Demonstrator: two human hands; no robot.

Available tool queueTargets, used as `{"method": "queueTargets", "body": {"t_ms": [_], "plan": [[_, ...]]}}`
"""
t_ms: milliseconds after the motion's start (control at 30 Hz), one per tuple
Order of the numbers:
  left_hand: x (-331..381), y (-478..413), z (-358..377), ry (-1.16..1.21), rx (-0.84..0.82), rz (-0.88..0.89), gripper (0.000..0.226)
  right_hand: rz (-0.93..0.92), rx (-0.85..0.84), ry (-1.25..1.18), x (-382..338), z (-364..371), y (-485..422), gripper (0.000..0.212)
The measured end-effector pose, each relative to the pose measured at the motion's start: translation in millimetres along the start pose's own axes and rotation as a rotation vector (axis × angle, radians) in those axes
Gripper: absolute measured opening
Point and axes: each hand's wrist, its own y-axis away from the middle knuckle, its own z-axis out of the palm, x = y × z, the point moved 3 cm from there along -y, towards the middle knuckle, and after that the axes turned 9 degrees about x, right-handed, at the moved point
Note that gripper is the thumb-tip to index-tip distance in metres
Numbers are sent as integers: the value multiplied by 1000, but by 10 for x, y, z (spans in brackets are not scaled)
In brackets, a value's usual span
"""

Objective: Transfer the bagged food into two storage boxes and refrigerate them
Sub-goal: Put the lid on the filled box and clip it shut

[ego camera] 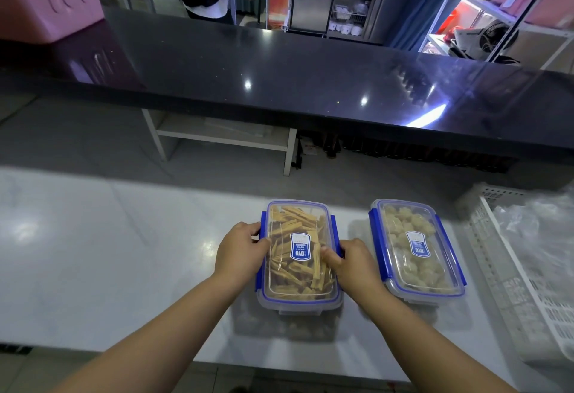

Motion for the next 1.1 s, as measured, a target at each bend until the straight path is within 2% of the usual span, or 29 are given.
{"method": "queueTargets", "body": {"t_ms": [167,300,400,533,600,700,833,1033,1100], "plan": [[-11,46,1,41,-69,-19,34,-7,5,32,-12,-14,28,28],[-41,113,9,99,-184,-55,49,-33,42,63,-22,-15,27,25],[-51,100,6,126,-193,-50,51,-49,52,70,-32,-7,22,20],[-63,99,21,155,-195,-38,50,-7,11,-18,-6,-5,35,23],[-77,99,17,175,-200,-41,51,63,-43,-176,15,-16,64,26],[-115,99,6,197,-221,-37,53,124,-69,-283,26,-15,113,39],[-135,90,29,183,-247,-7,52,110,-23,-274,-31,22,154,26],[-102,76,11,229,-243,24,38,150,38,-321,-63,33,208,27],[-14,67,-11,256,-238,39,37,139,84,-351,-62,-5,226,22]]}}
